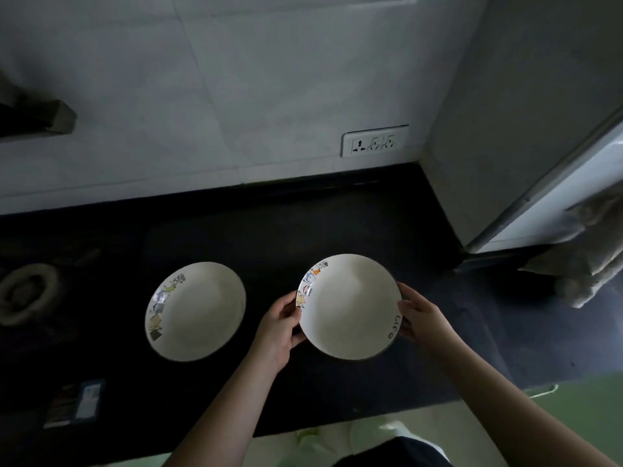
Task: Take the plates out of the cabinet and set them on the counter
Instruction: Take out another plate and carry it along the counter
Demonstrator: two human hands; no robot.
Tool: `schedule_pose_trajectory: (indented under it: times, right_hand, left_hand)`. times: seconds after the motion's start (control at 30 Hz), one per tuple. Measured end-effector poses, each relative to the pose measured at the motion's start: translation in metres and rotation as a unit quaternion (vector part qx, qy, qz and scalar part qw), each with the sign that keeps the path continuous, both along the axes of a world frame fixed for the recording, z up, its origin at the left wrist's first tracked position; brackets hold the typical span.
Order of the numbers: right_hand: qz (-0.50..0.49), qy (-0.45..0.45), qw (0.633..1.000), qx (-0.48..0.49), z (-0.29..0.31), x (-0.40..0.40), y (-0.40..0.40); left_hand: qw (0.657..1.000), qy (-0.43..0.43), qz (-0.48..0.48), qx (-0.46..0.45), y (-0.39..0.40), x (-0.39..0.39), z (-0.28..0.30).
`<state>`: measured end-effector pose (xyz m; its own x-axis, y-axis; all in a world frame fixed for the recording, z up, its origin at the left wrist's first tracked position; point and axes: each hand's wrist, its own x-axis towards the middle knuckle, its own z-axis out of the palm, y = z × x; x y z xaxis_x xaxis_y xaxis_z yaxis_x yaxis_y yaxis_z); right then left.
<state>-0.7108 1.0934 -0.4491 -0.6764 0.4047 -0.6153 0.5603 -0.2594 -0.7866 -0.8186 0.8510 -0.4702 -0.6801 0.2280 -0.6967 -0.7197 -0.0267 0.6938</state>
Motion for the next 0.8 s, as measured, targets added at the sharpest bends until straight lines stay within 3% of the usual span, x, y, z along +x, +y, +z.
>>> schedule_pose_trajectory:
  times: [0.8]
  right_hand:
    - [0.021, -0.007, 0.998, -0.06, -0.042, -0.026, 0.068]
  left_hand:
    - [0.995, 0.016, 0.024, -0.091, 0.059, -0.012, -0.008]
